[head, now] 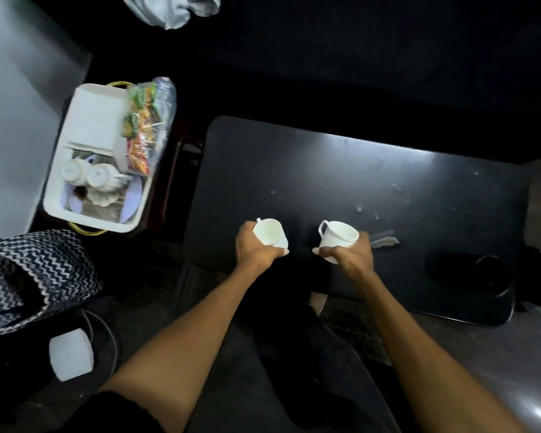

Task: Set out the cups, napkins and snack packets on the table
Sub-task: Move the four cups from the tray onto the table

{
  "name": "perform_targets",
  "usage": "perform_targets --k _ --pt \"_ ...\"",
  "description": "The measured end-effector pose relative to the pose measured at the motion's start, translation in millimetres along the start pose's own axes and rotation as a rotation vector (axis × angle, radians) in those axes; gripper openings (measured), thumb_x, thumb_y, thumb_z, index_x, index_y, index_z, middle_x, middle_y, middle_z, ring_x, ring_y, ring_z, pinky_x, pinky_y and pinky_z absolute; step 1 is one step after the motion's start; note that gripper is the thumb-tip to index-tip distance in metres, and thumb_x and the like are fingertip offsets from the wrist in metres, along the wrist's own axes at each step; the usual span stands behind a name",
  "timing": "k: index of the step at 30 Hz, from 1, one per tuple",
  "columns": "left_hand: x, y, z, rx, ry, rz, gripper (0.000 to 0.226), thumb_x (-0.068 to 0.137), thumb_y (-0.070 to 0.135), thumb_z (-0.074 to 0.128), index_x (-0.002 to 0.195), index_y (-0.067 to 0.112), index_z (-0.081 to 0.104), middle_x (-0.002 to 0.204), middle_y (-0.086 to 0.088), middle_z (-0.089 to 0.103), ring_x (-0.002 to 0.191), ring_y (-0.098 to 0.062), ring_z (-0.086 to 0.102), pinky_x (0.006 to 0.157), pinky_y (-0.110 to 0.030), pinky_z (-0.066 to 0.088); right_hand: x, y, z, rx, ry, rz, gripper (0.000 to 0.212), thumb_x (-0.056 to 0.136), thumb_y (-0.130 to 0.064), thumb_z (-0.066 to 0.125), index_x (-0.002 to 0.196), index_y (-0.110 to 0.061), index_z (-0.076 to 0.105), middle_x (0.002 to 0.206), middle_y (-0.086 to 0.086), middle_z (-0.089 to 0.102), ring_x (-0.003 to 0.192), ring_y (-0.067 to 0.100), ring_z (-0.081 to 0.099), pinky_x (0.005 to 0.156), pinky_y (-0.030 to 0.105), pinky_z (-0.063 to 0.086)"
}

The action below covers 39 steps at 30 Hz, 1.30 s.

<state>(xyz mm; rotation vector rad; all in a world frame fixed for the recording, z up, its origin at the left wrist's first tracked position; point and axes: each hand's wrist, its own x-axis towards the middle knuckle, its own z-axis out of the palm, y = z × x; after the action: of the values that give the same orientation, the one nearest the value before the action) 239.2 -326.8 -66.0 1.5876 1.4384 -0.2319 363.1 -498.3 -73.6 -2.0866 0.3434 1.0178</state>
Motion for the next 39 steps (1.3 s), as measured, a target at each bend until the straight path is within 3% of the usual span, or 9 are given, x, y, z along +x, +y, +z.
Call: perform_targets --k 5,9,14,16,19,26,34,36,39 --pt "-11 -14 77 0.081 0.105 0.017 0.088 0.047 0.024 0.100 0.118 0.011 0.049 0.124 -0.002 0.050 0.112 -0.024 0.056 0.087 -0.028 0.045 35 46 -29 -0.174 0.181 -0.014 0.094 0.041 -0.038 0.101 0.110 -0.018 0.040 0.115 0.004 0.060 0.110 0.028 0.061 0.080 0.032 0.050" --pt "-15 -18 119 0.070 0.193 -0.006 0.092 0.049 0.025 0.100 0.121 0.008 0.047 0.129 -0.007 0.048 0.113 -0.029 0.058 0.094 -0.036 0.050 51 69 -27 -0.183 0.305 -0.054 0.099 0.041 -0.039 0.102 0.118 -0.016 0.043 0.121 0.006 0.053 0.111 0.028 0.060 0.093 0.041 0.055" --pt "-2 -15 150 0.108 0.224 0.065 0.092 0.049 0.027 0.099 0.119 0.008 0.043 0.130 -0.010 0.044 0.116 -0.030 0.055 0.100 -0.044 0.051 60 77 -6 -0.064 0.456 -0.117 0.091 0.045 -0.038 0.100 0.113 -0.013 0.045 0.112 0.000 0.044 0.093 0.016 0.051 0.080 0.032 0.050" --pt "4 -13 156 0.125 0.244 0.105 0.093 0.049 0.027 0.099 0.119 0.007 0.042 0.130 -0.011 0.043 0.118 -0.031 0.053 0.103 -0.044 0.048 61 78 2 -0.071 0.479 -0.126 0.090 0.049 -0.041 0.098 0.114 -0.011 0.044 0.113 0.002 0.044 0.093 0.017 0.050 0.079 0.030 0.046" --pt "7 -10 160 0.148 0.253 0.129 0.094 0.048 0.028 0.099 0.119 0.006 0.041 0.131 -0.012 0.043 0.119 -0.032 0.050 0.106 -0.042 0.045 59 78 9 -0.078 0.502 -0.103 0.089 0.052 -0.045 0.095 0.114 -0.010 0.042 0.116 0.007 0.046 0.104 0.027 0.055 0.087 0.038 0.051" --pt "3 -6 157 0.248 0.216 0.048 0.095 0.049 0.033 0.098 0.120 0.011 0.039 0.133 -0.010 0.044 0.123 -0.032 0.049 0.094 -0.042 0.049 48 82 12 -0.131 0.443 -0.047 0.082 0.061 -0.045 0.088 0.117 -0.010 0.041 0.119 0.009 0.047 0.112 0.031 0.054 0.092 0.046 0.053" --pt "-4 -5 126 0.183 0.051 -0.049 0.067 0.060 0.007 0.079 0.114 0.010 0.039 0.128 -0.012 0.047 0.111 -0.037 0.059 0.088 -0.044 0.054 33 71 2 -0.293 0.252 0.001 0.088 0.062 -0.045 0.086 0.125 -0.011 0.036 0.127 0.012 0.044 0.113 0.036 0.055 0.087 0.046 0.054" --pt "-8 -12 113 0.284 0.082 0.022 0.066 0.060 0.005 0.076 0.114 0.013 0.039 0.128 -0.011 0.047 0.114 -0.036 0.056 0.089 -0.045 0.053 25 70 -9 -0.488 0.289 -0.117 0.084 0.060 -0.042 0.078 0.126 -0.008 0.038 0.124 0.013 0.047 0.111 0.036 0.054 0.083 0.047 0.054" --pt "-10 -25 98 0.546 0.163 0.346 0.080 0.054 0.002 0.074 0.125 0.015 0.040 0.131 -0.008 0.045 0.119 -0.031 0.050 0.093 -0.042 0.051 20 71 -31 -0.738 0.305 -0.536 0.081 0.053 -0.028 0.066 0.129 -0.010 0.043 0.128 0.013 0.047 0.112 0.035 0.050 0.084 0.045 0.050"
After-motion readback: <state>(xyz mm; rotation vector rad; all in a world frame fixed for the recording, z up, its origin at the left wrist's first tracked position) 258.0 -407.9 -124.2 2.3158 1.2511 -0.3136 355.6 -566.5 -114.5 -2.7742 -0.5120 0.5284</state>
